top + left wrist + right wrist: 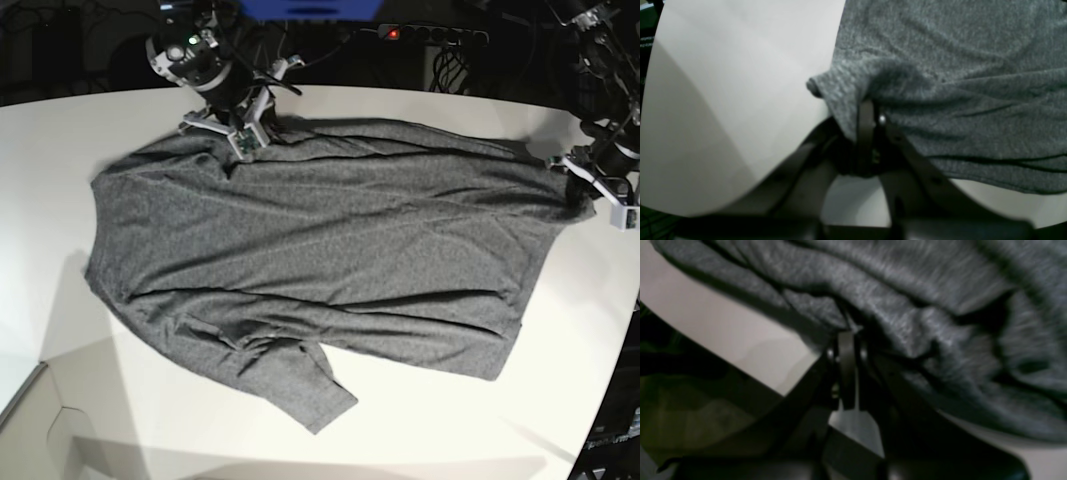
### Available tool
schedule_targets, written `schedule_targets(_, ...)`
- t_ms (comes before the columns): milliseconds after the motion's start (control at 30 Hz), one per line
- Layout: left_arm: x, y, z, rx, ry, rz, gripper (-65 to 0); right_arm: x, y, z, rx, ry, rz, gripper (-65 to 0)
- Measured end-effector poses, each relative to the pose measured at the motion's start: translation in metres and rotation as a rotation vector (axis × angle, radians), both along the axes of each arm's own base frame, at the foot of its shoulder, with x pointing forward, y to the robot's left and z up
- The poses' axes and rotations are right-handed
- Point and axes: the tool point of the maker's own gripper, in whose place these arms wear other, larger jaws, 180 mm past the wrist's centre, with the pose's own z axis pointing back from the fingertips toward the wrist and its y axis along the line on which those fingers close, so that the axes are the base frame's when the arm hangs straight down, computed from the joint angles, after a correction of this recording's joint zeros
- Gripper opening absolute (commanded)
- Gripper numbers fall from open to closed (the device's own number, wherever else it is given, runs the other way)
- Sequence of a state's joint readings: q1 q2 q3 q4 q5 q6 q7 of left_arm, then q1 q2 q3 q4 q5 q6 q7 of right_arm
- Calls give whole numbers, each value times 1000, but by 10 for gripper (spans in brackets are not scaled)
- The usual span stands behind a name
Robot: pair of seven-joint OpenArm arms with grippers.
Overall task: Layout the t-shirt on the table in an organized manner, then fold the t-shirt properly
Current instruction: 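Pull the shoulder corners apart with both grippers to widen the collar edge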
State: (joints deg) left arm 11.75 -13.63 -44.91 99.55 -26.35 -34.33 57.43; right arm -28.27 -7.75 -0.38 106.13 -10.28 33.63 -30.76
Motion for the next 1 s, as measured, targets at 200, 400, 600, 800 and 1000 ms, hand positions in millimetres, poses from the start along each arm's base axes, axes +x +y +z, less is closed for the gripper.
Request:
schedule_targets(200,0,1,23,40,-55,-6,-649,9,-8,35,-17,-95,-13,-650)
schedule_targets(400,-4,16,42,94,-94,33,-649,13,-16,40,-28,-115,-31,-650)
schedule_targets(600,-10,26,43,100,-91,64,-649,13,-26,38,-44,-112,-52,-650)
schedule_targets(800,-18,26,35,99,-60,66,-649,3,-26,33,-50,-89,-35,-650)
schedule_targets(1000,-20,28,26,76,-43,76,-649,1,-26,33,-50,-87,-36,-650)
